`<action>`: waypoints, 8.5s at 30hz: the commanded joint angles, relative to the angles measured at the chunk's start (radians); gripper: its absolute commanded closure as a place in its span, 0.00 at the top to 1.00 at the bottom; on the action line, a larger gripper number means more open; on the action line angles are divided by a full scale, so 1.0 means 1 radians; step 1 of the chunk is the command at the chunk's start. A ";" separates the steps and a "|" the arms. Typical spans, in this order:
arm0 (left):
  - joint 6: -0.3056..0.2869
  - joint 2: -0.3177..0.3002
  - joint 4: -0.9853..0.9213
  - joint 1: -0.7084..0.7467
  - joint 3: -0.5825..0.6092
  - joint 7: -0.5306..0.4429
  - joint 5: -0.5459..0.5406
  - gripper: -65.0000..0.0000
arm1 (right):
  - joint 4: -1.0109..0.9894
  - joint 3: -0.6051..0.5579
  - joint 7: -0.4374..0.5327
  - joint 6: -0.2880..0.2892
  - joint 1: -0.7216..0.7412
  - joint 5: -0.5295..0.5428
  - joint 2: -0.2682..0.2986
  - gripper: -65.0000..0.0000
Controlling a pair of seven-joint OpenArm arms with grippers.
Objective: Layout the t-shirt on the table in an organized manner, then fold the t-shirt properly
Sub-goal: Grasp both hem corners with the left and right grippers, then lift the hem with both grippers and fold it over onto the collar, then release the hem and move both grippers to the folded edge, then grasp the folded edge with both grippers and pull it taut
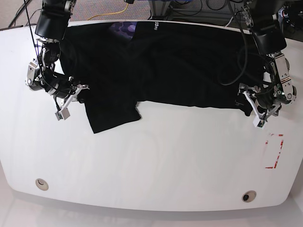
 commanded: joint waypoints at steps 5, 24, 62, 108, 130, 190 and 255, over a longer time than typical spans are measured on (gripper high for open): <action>-0.001 -0.016 0.003 -0.023 0.013 0.006 -0.001 0.71 | 0.017 0.006 0.019 0.003 0.019 0.020 0.016 0.00; -0.001 -0.014 0.006 -0.023 0.014 0.005 -0.001 0.00 | 0.017 0.008 0.019 0.003 0.019 0.020 0.022 0.00; -0.001 0.015 0.468 0.192 -0.082 0.012 -0.005 0.00 | 0.297 0.177 -0.271 0.000 -0.007 0.112 0.043 0.00; -0.001 -0.042 0.594 0.364 -0.075 0.310 -0.005 0.38 | 0.528 0.186 -0.258 0.001 -0.402 0.216 0.042 0.11; -0.001 -0.111 0.586 0.394 0.017 0.313 -0.001 0.92 | 0.537 0.184 -0.201 -0.089 -0.440 0.218 0.069 0.90; -0.001 -0.014 0.728 0.503 -0.139 0.312 -0.093 0.00 | 0.593 0.104 -0.179 0.058 -0.439 0.296 -0.118 0.03; -0.001 0.012 0.484 0.063 0.099 0.402 -0.064 0.11 | 0.057 0.098 0.069 0.103 -0.147 -0.204 -0.027 0.03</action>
